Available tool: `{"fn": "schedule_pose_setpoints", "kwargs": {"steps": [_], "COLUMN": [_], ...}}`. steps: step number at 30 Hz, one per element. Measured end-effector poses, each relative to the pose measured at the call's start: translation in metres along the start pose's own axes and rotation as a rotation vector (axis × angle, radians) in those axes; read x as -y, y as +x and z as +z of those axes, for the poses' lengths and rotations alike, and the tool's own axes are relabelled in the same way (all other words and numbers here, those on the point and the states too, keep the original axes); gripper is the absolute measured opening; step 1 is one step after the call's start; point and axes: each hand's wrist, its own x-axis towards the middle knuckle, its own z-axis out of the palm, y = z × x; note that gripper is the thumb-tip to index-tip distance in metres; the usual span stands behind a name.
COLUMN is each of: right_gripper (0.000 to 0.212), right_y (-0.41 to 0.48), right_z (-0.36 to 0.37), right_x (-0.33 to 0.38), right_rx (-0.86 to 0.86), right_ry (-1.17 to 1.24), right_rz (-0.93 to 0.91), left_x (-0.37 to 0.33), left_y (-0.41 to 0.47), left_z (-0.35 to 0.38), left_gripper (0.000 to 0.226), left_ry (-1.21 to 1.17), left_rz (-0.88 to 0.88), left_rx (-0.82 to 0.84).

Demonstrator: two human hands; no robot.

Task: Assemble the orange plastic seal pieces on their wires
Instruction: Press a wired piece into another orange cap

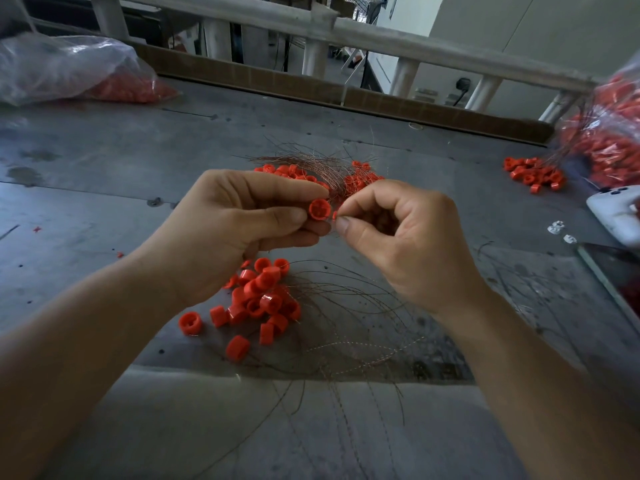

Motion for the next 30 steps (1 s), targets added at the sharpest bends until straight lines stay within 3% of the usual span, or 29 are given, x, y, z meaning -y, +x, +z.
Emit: {"fn": "schedule_pose_setpoints", "kwargs": {"steps": [9, 21, 30], "right_gripper": [0.016, 0.016, 0.035], "right_y": [-0.001, 0.002, 0.002], "right_z": [-0.002, -0.011, -0.004], "right_x": [0.002, 0.007, 0.006], "right_rx": [0.023, 0.075, 0.18], "right_ry": [0.033, 0.397, 0.464], "right_rz": [0.035, 0.224, 0.253], "left_x": [0.002, 0.001, 0.005], "left_y": [-0.001, -0.002, -0.002], "left_z": [-0.002, -0.007, -0.004], "left_gripper": [0.026, 0.018, 0.024], "left_ry": [0.026, -0.1, -0.129], "left_rz": [0.015, 0.05, 0.007], "left_rx": [0.015, 0.154, 0.229]}}
